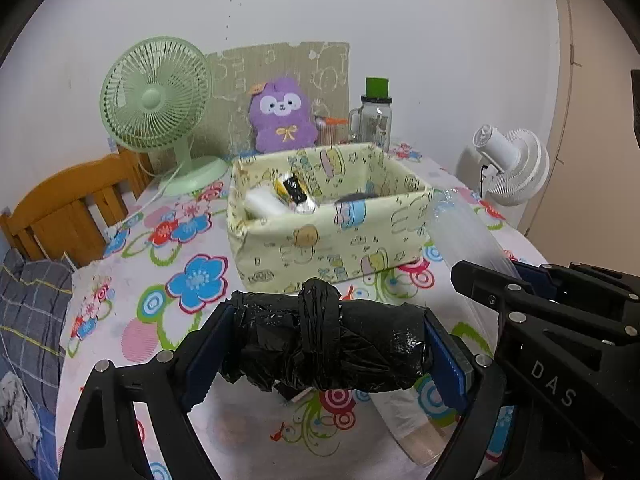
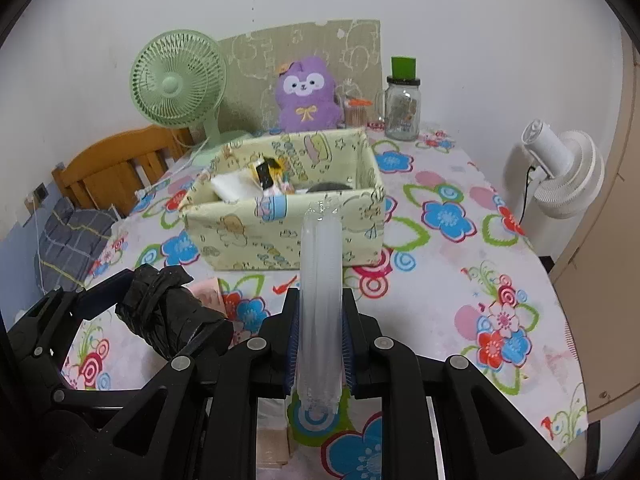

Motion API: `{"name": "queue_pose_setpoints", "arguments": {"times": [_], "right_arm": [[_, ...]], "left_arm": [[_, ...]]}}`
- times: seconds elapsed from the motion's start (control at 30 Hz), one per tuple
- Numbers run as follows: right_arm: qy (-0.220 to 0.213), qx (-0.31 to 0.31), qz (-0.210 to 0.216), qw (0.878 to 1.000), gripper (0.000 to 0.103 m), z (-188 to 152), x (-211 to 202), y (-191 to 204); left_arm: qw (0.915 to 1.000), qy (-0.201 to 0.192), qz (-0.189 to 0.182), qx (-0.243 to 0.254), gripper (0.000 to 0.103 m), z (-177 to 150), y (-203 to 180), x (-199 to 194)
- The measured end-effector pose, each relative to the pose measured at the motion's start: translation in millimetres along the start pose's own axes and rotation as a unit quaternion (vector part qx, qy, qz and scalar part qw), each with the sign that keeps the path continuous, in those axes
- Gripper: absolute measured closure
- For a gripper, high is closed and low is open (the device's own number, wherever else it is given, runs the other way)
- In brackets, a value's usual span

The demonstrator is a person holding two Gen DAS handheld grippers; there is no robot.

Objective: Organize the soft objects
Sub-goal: 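Grasp the black umbrella with the left tool while the right tool grasps the clear tube pack, then carry the umbrella with the left tool while the right tool carries the tube pack over the fabric box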

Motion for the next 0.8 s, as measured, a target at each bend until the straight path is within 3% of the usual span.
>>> {"name": "queue_pose_setpoints", "arguments": {"times": [0.8], "right_arm": [[-0.051, -0.006, 0.003, 0.999, 0.082, 45.8, -40.1, -0.3]], "left_arm": [[0.9988, -0.048, 0.006, 0.011, 0.013, 48.9, -6.8, -33.0]]}}
Point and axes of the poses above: each gripper's, at about its wrist camera, not at the fingertips, and x roughly the way its jaws point, y to its left, z to its top, the point moved 7 cm from there along x, roughly the way its jaws point, and after that the axes turned 12 degrees about -y, right-handed, at the moved point
